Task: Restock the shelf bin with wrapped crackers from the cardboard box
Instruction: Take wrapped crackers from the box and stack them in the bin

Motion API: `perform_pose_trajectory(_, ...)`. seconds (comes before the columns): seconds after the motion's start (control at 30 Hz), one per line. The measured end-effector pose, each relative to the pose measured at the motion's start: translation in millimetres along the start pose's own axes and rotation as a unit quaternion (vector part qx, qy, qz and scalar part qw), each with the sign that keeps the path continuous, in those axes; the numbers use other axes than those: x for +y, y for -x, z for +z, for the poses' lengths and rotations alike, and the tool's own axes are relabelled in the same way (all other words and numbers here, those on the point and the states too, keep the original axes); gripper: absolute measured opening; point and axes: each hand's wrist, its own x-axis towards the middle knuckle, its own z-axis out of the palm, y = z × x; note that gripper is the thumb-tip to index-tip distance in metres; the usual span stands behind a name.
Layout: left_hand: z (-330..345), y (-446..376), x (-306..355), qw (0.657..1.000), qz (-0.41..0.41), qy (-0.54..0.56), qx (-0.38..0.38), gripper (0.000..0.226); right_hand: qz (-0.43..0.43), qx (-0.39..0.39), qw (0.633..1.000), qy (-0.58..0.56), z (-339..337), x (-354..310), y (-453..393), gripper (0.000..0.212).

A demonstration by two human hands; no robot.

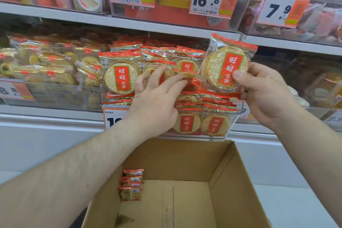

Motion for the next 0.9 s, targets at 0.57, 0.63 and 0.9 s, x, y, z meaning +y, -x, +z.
perform_pose_trajectory(0.57,-10,-2,-9,0.998,0.009,-0.042,0.050,0.063,-0.067,0.040,0.943,0.323,39,24,-64,0.027)
perform_pose_trajectory(0.63,-5,15,-8,0.996,0.022,-0.072,0.054,0.060,-0.070,0.041,0.911,0.404,42,26,-63,0.031)
perform_pose_trajectory(0.9,5,3,-26,0.989,-0.014,-0.147,-0.024,0.090,-0.041,0.039,0.868,0.494,49,37,-54,0.028)
